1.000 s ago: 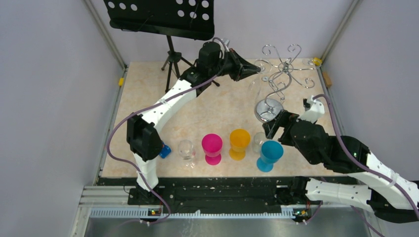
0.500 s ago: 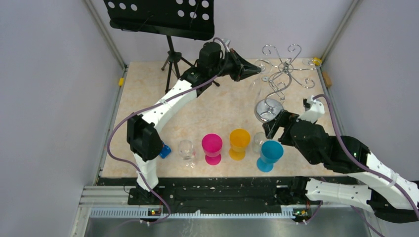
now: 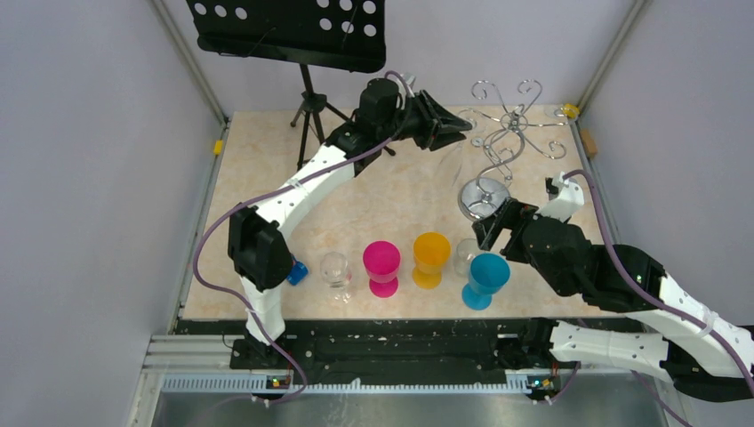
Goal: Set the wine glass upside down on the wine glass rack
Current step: Turn the wine glass upside down at the wine rack, then pick up the wine glass at the center of the board.
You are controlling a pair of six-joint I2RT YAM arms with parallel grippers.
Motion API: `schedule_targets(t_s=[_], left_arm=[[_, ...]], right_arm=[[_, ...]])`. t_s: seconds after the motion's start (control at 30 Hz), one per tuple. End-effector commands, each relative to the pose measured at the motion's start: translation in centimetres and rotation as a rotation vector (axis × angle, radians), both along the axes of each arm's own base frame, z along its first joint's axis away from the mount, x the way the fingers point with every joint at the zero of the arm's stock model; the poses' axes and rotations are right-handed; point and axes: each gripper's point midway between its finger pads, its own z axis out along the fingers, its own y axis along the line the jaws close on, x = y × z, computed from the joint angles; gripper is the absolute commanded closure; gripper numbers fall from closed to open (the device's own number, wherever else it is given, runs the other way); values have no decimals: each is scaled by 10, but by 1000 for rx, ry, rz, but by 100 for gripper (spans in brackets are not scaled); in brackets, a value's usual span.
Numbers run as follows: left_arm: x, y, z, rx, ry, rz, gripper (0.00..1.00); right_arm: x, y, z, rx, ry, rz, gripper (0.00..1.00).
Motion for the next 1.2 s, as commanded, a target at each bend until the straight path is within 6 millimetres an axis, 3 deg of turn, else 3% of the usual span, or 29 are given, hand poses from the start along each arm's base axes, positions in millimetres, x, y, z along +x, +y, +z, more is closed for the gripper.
schedule_targets(t_s=[0.0,0.13,0.33,0.4,0.63,0.9,1.17], left_arm=[[-18,8,33,-52,-71,-24,60],[-22,9,31,-49,-68,-38,45],[-31,13,31,-42,-82,-60,35],[-34,15,32,-37,-98,-63,20],[-49,29,18,56,-166,-114,18],[-71,73,-21,195,-206,-114,18],[-95,151,-91,554,-211,-84,18]], right_arm=[[3,2,5,11,-18,-5,10],[4,2,5,13,-19,-5,10],[5,5,3,7,-17,-3,10],[5,5,3,5,-18,-2,10],[6,6,3,6,-22,-4,10],[9,16,1,-11,-13,14,9],[11,21,-1,-19,-14,18,9]])
